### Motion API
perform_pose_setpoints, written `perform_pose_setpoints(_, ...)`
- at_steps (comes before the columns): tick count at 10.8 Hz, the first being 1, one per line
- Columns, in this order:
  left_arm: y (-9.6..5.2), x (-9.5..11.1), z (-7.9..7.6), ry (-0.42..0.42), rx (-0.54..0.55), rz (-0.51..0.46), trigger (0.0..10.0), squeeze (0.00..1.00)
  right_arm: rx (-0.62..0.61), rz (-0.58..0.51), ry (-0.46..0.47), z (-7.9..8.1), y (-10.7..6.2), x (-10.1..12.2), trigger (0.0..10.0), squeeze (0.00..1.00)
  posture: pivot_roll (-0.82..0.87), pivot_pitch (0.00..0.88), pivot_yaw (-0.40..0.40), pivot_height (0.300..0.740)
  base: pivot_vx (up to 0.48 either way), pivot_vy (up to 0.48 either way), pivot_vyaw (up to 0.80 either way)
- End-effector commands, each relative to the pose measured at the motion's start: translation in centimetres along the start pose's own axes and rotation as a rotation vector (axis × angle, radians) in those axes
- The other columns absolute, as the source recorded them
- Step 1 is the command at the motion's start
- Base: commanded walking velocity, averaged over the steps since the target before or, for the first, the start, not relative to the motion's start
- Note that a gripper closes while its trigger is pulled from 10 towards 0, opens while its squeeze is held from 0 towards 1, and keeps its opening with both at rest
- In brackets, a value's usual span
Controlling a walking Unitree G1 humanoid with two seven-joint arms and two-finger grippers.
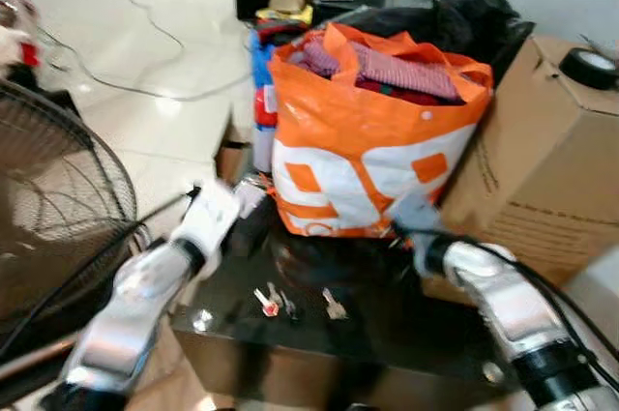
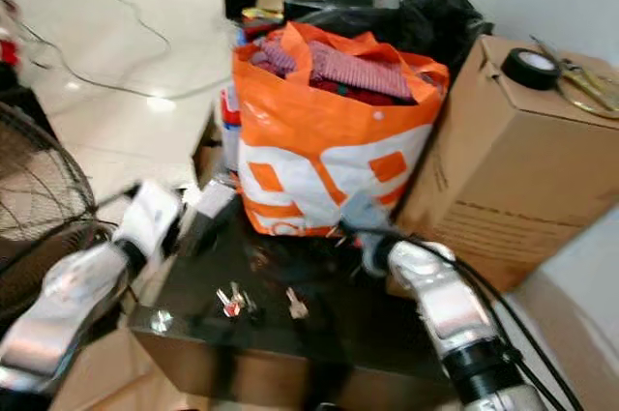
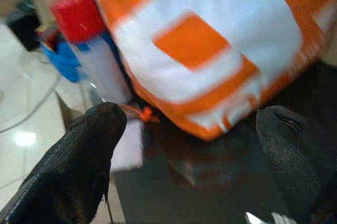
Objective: Hang keys on a hook
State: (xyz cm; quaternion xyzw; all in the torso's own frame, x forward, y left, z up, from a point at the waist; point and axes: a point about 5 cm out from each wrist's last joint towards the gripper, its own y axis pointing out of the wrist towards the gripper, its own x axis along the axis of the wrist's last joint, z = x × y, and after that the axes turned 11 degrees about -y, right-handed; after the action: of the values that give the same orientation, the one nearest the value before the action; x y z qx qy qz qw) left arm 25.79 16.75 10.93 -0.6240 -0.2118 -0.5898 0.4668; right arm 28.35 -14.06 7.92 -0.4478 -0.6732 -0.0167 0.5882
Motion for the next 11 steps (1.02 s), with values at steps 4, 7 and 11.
perform_pose_setpoints(4,-0.6,-3.4,-2.5,-0.013,-0.205,0.168,10.0,0.00,0.184,0.153,-0.125,1.9,2.8,-1.0,10.0,0.00,-0.08,0.000,-0.084,0.740,0.000,0.000,0.00)
perform_pose_setpoints(7,-1.4,-4.6,-3.1,-0.005,-0.199,0.214,10.0,0.00,0.152,0.244,-0.144,3.2,4.8,-2.9,10.0,0.00,-0.05,0.000,-0.125,0.740,0.000,0.000,0.00)
perform_pose_setpoints(11,-4.0,-5.2,-3.7,-0.011,-0.198,0.256,10.0,0.00,0.264,0.274,-0.215,7.9,6.6,-4.6,10.0,0.00,-0.02,0.000,-0.146,0.740,0.000,0.000,0.00)
